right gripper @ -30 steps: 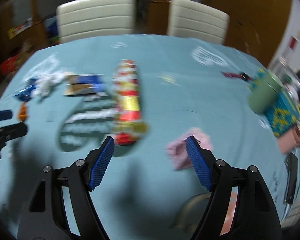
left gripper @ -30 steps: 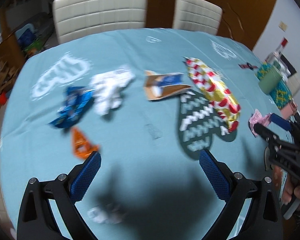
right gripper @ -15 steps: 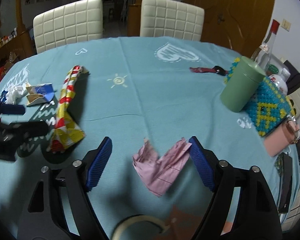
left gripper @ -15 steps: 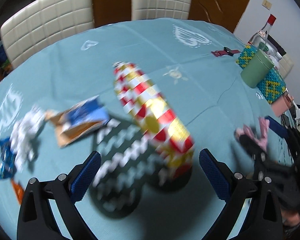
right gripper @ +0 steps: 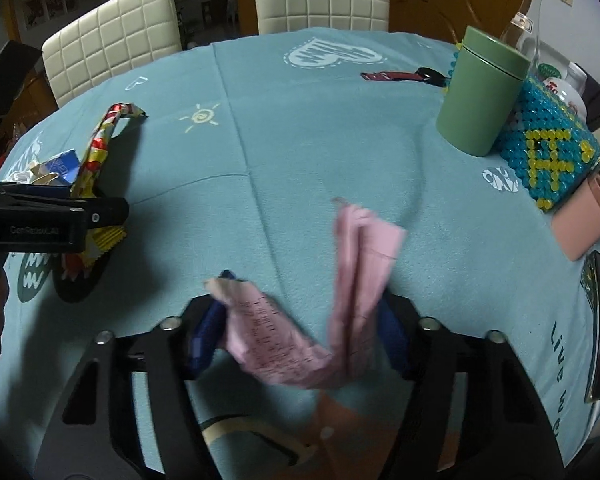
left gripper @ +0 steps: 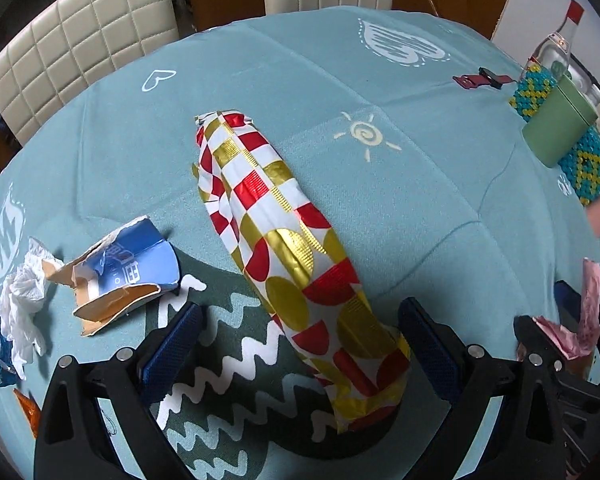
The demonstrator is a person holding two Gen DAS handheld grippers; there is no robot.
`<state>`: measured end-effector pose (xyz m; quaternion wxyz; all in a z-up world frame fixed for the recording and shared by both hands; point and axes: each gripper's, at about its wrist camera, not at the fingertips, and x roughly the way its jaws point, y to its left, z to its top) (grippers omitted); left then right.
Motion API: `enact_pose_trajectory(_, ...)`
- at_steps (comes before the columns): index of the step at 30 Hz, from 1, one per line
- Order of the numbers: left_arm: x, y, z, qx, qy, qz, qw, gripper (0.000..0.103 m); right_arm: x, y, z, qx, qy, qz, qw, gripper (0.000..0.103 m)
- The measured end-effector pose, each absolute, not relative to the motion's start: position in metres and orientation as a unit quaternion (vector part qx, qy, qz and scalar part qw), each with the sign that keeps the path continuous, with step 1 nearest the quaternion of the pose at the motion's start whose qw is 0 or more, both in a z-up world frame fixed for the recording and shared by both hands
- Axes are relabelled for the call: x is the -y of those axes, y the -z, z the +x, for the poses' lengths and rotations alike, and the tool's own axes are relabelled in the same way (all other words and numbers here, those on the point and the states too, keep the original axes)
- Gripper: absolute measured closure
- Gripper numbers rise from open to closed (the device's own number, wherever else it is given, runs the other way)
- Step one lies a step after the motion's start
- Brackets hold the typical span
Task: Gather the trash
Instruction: 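Grasp the red-and-gold wrapped tube with the left tool while the right grasps the pink paper, then carry tube and pink paper to the clear bin and open both tools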
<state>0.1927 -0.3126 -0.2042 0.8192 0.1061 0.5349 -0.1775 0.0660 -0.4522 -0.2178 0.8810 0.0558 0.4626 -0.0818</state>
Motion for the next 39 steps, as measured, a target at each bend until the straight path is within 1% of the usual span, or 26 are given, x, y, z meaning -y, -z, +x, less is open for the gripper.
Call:
enact_pose_trajectory(1,0.311,0.203,0.191,-0.532,0.175,0.107,0.822,0.013,0.449,0.217,0.066,-0.462,0.079,0.055,0.882,0.054)
enact_pose_trajectory(2,0.308,0.201,0.189,-0.524,0.169,0.113,0.827,0.028,0.447,0.216,0.065,-0.462,0.071,0.056,0.882,0.066)
enact_pose_trajectory(3,0.305,0.200,0.185,-0.519,0.165,0.118,0.831,0.045,0.443,0.215,0.066,-0.464,0.059,0.059,0.882,0.073)
enact_pose_trajectory(4,0.303,0.197,0.183,-0.516,0.169,0.117,0.831,0.053,0.441,0.214,0.068,-0.464,0.056,0.058,0.882,0.075)
enact_pose_trajectory(5,0.301,0.195,0.182,-0.517,0.174,0.116,0.830,0.069,0.437,0.212,0.069,-0.463,0.052,0.056,0.883,0.079)
enact_pose_trajectory(6,0.300,0.194,0.182,-0.520,0.179,0.114,0.828,0.078,0.434,0.210,0.070,-0.462,0.047,0.055,0.884,0.082)
enact_pose_trajectory(7,0.297,0.192,0.179,-0.522,0.183,0.108,0.826,0.081,0.431,0.207,0.070,-0.461,0.044,0.056,0.885,0.082)
enact_pose_trajectory(9,0.292,0.188,0.173,-0.518,0.186,0.103,0.828,0.084,0.425,0.201,0.069,-0.455,0.037,0.057,0.888,0.082)
enact_pose_trajectory(11,0.289,0.185,0.165,-0.513,0.193,0.107,0.830,0.085,0.418,0.196,0.068,-0.451,0.031,0.053,0.890,0.082)
enact_pose_trajectory(21,0.270,0.173,0.133,-0.504,0.212,0.095,0.832,0.086,0.387,0.181,0.051,-0.445,0.012,0.037,0.895,0.083)
enact_pose_trajectory(26,0.247,0.166,0.124,-0.500,0.209,0.084,0.836,0.086,0.364,0.174,0.047,-0.442,0.004,0.029,0.897,0.083)
enact_pose_trajectory(33,0.195,0.156,0.116,-0.490,0.207,0.063,0.844,0.086,0.317,0.164,0.050,-0.441,-0.011,0.015,0.898,0.083)
enact_pose_trajectory(39,0.131,0.148,0.116,-0.482,0.192,0.028,0.855,0.086,0.255,0.153,0.056,-0.435,-0.038,-0.012,0.900,0.083)
